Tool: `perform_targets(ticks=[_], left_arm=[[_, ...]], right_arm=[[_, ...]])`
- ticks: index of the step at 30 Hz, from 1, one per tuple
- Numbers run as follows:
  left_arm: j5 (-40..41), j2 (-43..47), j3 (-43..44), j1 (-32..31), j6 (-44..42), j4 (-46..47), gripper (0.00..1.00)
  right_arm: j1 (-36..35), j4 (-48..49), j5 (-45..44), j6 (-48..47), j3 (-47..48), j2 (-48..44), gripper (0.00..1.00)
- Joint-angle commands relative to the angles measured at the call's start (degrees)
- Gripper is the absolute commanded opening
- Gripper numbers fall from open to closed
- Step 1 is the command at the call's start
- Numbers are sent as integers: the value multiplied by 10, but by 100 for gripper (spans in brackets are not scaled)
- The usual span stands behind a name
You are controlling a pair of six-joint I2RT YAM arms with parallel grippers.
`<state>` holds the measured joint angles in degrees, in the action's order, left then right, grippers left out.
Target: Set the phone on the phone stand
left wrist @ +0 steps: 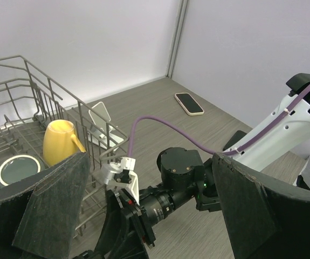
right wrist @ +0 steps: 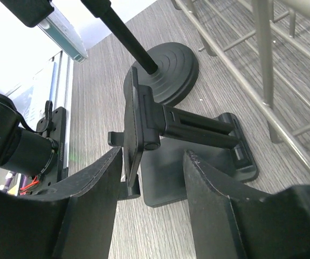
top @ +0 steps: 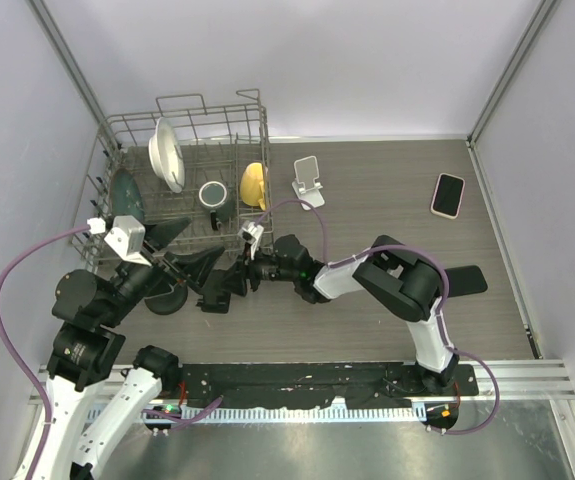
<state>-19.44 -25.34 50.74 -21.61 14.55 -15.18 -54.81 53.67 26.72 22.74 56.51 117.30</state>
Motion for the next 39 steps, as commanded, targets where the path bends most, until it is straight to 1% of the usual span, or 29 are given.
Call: perform_targets(ticks=[1, 5, 7, 11, 15, 19, 23, 27, 29, 31, 32, 33, 34, 35, 37, 38, 39], left_arm=[[-10, -3, 1, 3, -1, 27, 100], [-10, -1, 1, 2, -1, 28, 100], [-10, -1, 1, 3, -1, 29, 100], [-13, -5, 0, 3, 0, 30, 100], [-17, -8, 0, 3, 2, 30, 100], [-19, -5, 0, 2, 3, 31, 100], [-19, -6, 0, 3, 3, 31, 100], [-21, -6, 0, 4, 4, 32, 100], [-21, -5, -3, 4, 5, 34, 100], [-20, -8, -6, 3, 7, 39, 100], [-20, -10, -8, 3, 8, 41, 100], [-21, -12, -8, 4, 8, 40, 100], [-19, -16, -8, 3, 8, 41, 100], [-14, -17, -9, 2, 7, 39, 100], [-6, -19, -10, 0, 4, 37, 100], [0, -18, -11, -1, 2, 36, 100], [9, -17, -12, -2, 0, 36, 100]], right_arm=[[-3, -5, -28, -11, -12, -45, 55], [-3, -27, -47, -16, -26, -68, 55], [-3, -37, -64, -19, -28, -73, 55], [-3, -51, -70, -23, -17, -68, 54], [-3, -61, -88, -21, -14, -71, 49], [-3, -96, -126, -31, -12, -84, 44], [-3, -127, -183, -37, -14, -102, 38], [-5, -151, -200, -37, -21, -127, 38], [-7, -167, -212, -37, -30, -160, 40], [-12, -208, -239, -34, -49, -195, 43], [-13, -245, -250, -29, -58, -237, 45], [-13, -268, -293, -20, -67, -257, 47], [-12, -296, -311, -9, -82, -277, 48], [-12, -357, -333, -1, -89, -302, 52], [-11, -434, -405, 14, -99, -361, 55], [-11, -504, -429, 40, -104, -379, 57], [-9, -530, -446, 52, -112, -424, 58]])
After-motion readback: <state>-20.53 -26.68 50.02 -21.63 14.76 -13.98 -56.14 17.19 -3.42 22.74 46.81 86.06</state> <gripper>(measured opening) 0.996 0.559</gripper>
